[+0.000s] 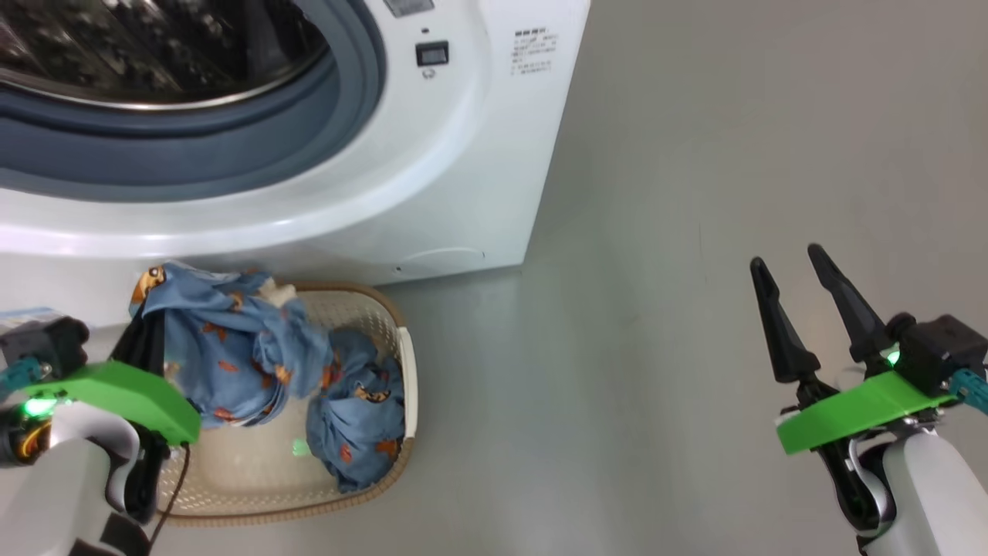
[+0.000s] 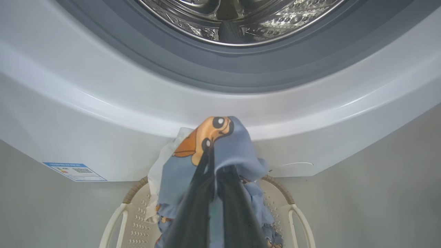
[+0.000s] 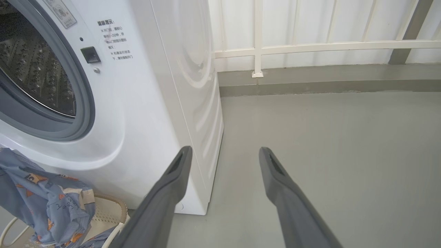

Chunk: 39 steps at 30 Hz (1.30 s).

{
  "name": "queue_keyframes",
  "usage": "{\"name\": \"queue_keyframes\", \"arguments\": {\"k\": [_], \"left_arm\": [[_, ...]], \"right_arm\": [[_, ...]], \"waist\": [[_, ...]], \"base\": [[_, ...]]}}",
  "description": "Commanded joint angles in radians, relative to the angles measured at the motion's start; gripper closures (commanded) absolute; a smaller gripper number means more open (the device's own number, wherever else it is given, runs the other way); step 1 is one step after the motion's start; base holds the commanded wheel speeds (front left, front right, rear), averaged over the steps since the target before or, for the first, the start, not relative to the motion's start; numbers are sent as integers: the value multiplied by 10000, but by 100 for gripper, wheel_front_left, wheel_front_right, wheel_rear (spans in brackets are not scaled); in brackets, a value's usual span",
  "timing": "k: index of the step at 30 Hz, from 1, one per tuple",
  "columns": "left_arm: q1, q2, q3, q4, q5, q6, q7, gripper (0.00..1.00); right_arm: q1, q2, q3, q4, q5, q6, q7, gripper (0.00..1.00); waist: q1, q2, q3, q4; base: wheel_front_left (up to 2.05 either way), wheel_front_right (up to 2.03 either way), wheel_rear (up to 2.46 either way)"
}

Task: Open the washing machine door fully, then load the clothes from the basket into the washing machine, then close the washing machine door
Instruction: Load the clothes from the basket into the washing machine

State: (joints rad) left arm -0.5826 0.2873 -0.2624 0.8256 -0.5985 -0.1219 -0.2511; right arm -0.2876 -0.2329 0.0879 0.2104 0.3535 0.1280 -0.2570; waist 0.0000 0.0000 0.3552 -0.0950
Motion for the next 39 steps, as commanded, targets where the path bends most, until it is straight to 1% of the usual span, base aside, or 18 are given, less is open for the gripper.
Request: {"name": "queue_keyframes", "arguments": {"k": [1, 3, 5, 6, 16, 21, 27, 33, 39], "left_arm": [[353, 356, 578, -573, 300, 74, -105, 100], [529, 319, 736, -835, 429, 94, -105, 100], [1139, 187, 1178, -1667, 851, 157, -106, 100], [1139, 187, 1178, -1667, 851, 157, -106, 100], [3398, -308, 2349, -4446, 2152, 319, -106, 100], [4526, -602, 2861, -5756, 2631, 396, -106, 100], [5794, -1090, 3344, -7127, 3060, 526, -106, 100], [6281, -1545, 3591, -7687, 3200, 497, -106, 100], [5868, -1701, 3779, -7693, 3180, 347, -106, 100]], "right_arm": [[349, -173, 103, -199, 51, 27, -48, 0], [424, -196, 69, -204, 56, 27, -48, 0], [657, -263, -27, -212, 66, 27, -48, 0], [657, -263, -27, -212, 66, 27, -48, 0], [1423, -457, -327, -272, 98, 27, -48, 0], [1701, -487, -450, -346, 106, 27, -48, 0], [1929, -474, -618, -457, 85, 27, -48, 0], [2017, -414, -720, -559, 46, 27, -48, 0], [1920, -294, -741, -607, -7, 27, -48, 0]], "waist": [[0, 0, -521, 183], [0, 0, -614, 200], [0, 0, -920, 245], [0, 0, -920, 245], [0, 0, -1775, 371], [0, 0, -1983, 367], [0, 0, -2073, 296], [0, 0, -2004, 255], [0, 0, -1792, 216]], "base": [[0, 0, 0], [0, 0, 0], [0, 0, 0], [0, 0, 0], [0, 0, 0], [0, 0, 0], [0, 0, 0], [0, 0, 0], [0, 0, 0]]}}
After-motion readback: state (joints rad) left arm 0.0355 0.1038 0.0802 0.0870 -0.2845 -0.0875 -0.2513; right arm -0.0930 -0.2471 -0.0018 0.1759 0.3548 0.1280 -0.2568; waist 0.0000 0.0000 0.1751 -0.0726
